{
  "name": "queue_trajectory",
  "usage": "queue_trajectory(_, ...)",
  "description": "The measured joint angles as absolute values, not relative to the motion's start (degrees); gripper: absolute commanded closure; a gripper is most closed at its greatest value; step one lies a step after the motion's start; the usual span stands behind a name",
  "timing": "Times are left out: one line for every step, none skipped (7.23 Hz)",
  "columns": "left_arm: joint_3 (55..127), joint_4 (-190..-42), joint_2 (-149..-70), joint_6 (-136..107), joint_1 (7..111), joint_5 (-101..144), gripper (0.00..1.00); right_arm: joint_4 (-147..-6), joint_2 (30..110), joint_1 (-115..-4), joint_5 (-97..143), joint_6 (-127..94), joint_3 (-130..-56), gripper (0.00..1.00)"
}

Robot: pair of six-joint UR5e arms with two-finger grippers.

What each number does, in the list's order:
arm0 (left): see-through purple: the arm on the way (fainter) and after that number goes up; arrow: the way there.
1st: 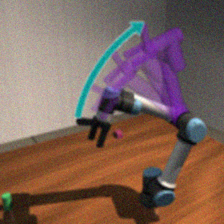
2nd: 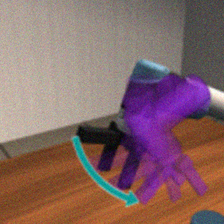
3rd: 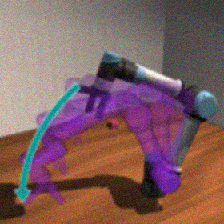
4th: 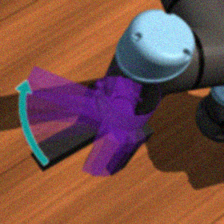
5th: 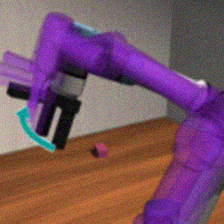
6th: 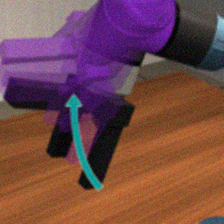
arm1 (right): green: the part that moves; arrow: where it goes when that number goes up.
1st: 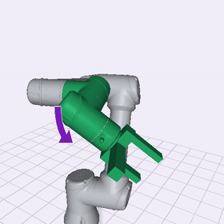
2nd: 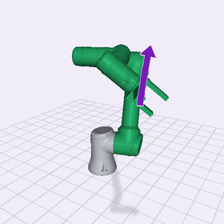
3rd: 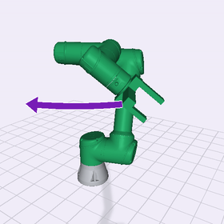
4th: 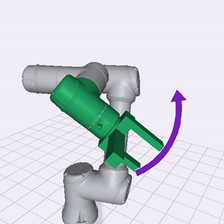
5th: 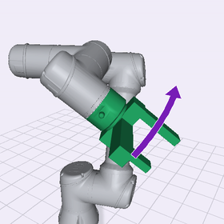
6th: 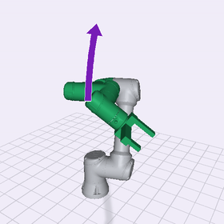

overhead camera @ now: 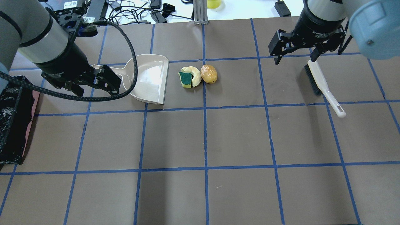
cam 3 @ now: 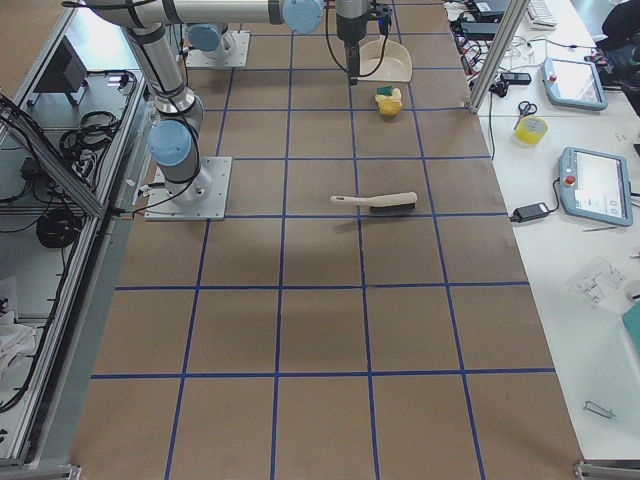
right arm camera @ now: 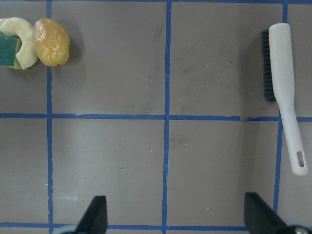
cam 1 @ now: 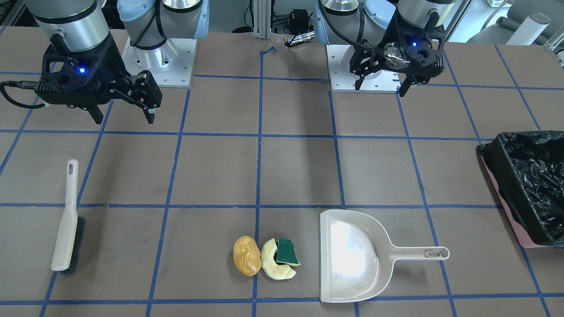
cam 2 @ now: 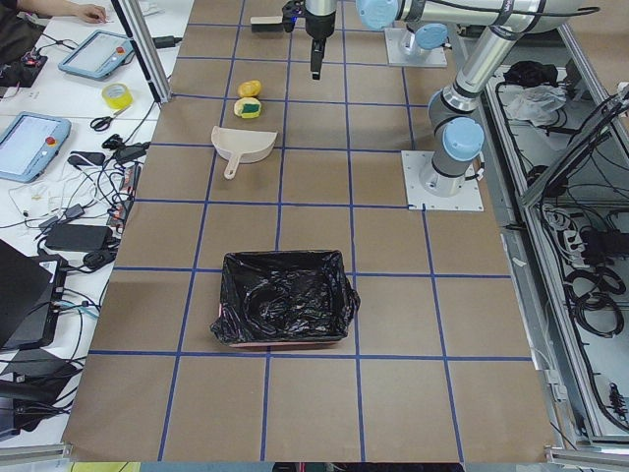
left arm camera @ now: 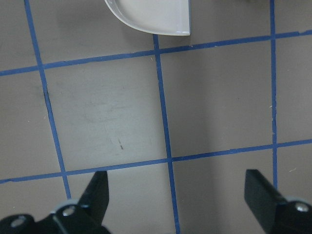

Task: Sweep and dump trash into bin
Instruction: 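Hold the beige dustpan with the left gripper while moving the right gripper to the brush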

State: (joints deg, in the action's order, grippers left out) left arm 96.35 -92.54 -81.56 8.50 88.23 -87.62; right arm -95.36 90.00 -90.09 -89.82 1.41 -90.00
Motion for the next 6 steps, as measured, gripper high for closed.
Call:
queue_trajectory(96.4,-92.7,-81.6,8.5,88.2,-87.5,0.00,-95.4,90.0,-90.1,-89.8,1.4,-90.0,0.00)
queue_trajectory(96.4,-92.5,-81.5,8.6,88.2,-87.5,0.00,-95.4,90.0,-90.1,-89.8,1.4,-90.0,0.00)
queue_trajectory(96.5,-92.4,-81.3,8.6,88.2,-87.5,0.00,-95.4,90.0,-90.1,-89.8,1.4,-90.0,0.00)
queue_trajectory(96.6,-92.4,-81.2,8.6,88.2,-87.6,0.00,-95.6,89.9,-90.0,-89.9,1.4,-89.9,0.00)
queue_trajectory(96.6,-92.4,-81.1,8.6,88.2,-87.7,0.00,-95.7,89.9,-89.8,-90.0,1.4,-89.8,0.00)
queue_trajectory(96.7,-92.5,-80.8,8.6,88.2,-87.9,0.00,-95.6,89.8,-89.6,-90.1,1.3,-89.6,0.00)
